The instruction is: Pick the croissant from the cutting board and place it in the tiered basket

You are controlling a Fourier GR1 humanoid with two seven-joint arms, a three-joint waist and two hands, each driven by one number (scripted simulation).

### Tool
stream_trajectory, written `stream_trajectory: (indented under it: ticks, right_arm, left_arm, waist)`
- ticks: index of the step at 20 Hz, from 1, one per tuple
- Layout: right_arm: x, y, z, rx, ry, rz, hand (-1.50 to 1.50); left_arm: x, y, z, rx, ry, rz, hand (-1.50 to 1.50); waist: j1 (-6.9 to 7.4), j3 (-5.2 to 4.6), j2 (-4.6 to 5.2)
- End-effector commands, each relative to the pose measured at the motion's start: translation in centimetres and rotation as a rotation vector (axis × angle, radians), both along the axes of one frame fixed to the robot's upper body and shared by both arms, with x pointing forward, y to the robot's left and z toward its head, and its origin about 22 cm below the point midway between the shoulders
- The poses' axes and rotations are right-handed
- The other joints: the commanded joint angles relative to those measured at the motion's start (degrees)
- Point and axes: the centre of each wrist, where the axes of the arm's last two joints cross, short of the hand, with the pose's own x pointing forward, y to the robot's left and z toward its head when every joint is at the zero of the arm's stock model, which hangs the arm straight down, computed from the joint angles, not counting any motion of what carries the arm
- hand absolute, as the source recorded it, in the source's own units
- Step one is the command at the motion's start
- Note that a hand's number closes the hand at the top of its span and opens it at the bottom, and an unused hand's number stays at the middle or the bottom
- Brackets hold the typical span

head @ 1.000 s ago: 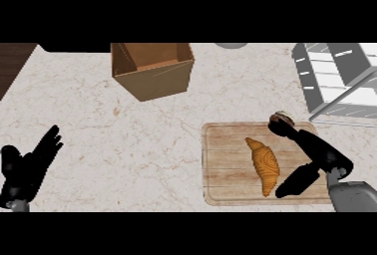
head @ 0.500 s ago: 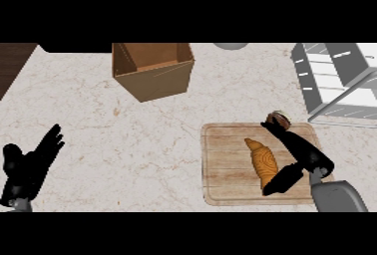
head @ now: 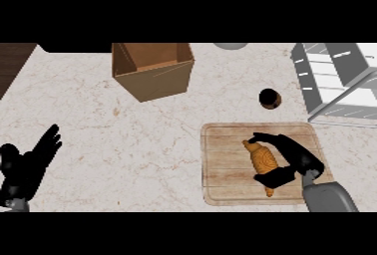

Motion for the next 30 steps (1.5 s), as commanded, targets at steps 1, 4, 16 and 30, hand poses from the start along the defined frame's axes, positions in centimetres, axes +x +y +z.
stream_trajectory:
  ticks: [1, 4, 16, 30]
  right_arm:
    - [1.2, -0.2, -1.8, 0.036, -0.034, 0.026, 1.5]
    - [-1.0, 0.2, -1.6, 0.038, -0.089, -0.022, 1.5]
    - [-3.3, 10.4, 4.7, -0.229, -0.409, -0.061, 1.5]
    - [-7.1, 14.7, 18.4, -0.419, -0.833, -0.386, 1.5]
  left_arm:
    - [-1.7, 0.1, -0.9, -0.019, 0.0, -0.008, 0.0]
    - [-0.3, 1.8, -1.1, 0.004, -0.006, 0.024, 0.0]
    - [-0.8, -0.2, -0.1, -0.002, -0.001, -0.007, 0.0]
    - [0.0, 0.9, 0.5, -0.001, 0.011, -0.001, 0.0]
  waist:
    - [0.43, 0.7, 0.81]
    - [-0.14, 0.67, 0.8]
    - [0.33, 0.53, 0.32]
    - [-0.35, 0.61, 0.56]
